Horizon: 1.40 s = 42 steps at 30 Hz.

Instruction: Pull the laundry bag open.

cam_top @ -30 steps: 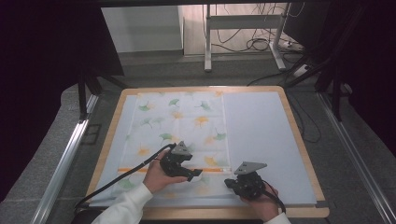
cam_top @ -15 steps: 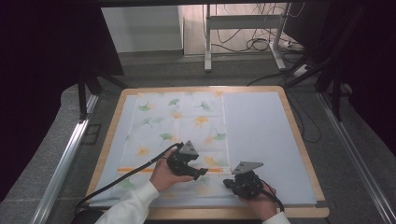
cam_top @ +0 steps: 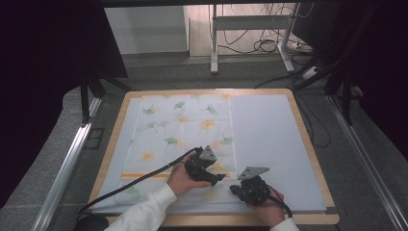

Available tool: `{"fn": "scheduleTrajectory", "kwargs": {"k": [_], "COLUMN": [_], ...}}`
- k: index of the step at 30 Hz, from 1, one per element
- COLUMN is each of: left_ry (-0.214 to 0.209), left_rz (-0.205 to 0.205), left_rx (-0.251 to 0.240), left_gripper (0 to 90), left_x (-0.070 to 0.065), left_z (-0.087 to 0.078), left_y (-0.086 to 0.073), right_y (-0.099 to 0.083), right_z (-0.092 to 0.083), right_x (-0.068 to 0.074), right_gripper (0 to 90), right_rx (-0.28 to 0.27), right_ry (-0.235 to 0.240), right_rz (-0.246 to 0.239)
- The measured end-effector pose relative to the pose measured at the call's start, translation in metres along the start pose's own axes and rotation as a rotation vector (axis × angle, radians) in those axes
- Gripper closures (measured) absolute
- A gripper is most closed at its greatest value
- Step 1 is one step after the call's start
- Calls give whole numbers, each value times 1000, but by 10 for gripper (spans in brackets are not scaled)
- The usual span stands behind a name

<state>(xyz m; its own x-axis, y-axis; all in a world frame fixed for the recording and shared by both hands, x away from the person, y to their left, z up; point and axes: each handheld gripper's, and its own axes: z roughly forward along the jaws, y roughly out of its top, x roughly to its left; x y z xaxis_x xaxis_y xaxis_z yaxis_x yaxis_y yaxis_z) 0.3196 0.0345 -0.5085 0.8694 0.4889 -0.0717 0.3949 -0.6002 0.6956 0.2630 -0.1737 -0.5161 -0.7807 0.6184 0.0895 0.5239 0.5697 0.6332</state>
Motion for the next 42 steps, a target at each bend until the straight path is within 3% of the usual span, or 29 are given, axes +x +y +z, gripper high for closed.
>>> {"fn": "scheduleTrajectory", "kwargs": {"k": [7, 11, 14, 16, 19, 29, 42], "left_ry": [12, 9, 4, 11, 0, 21, 22], "left_rz": [18, -14, -6, 25, 6, 64, 73], "left_rx": [1, -24, -10, 9, -7, 19, 53], "left_gripper": [331, 336, 348, 349, 349, 359, 427], "left_x": [-3, -3, -2, -2, -5, -8, -11], "left_z": [5, 7, 9, 10, 16, 25, 41], "left_y": [6, 7, 8, 9, 11, 23, 25], "right_y": [0, 0, 0, 0, 0, -1, 0], "right_z": [1, 1, 2, 2, 2, 3, 3], "right_x": [-1, -1, -1, -1, -2, -2, -2], "right_gripper": [884, 884, 884, 884, 884, 884, 884], "right_rx": [6, 8, 9, 10, 15, 19, 22], "right_ry": [-3, -4, -4, -4, -9, -11, -12], "right_rz": [0, -1, -2, -2, 2, -6, -10]}}
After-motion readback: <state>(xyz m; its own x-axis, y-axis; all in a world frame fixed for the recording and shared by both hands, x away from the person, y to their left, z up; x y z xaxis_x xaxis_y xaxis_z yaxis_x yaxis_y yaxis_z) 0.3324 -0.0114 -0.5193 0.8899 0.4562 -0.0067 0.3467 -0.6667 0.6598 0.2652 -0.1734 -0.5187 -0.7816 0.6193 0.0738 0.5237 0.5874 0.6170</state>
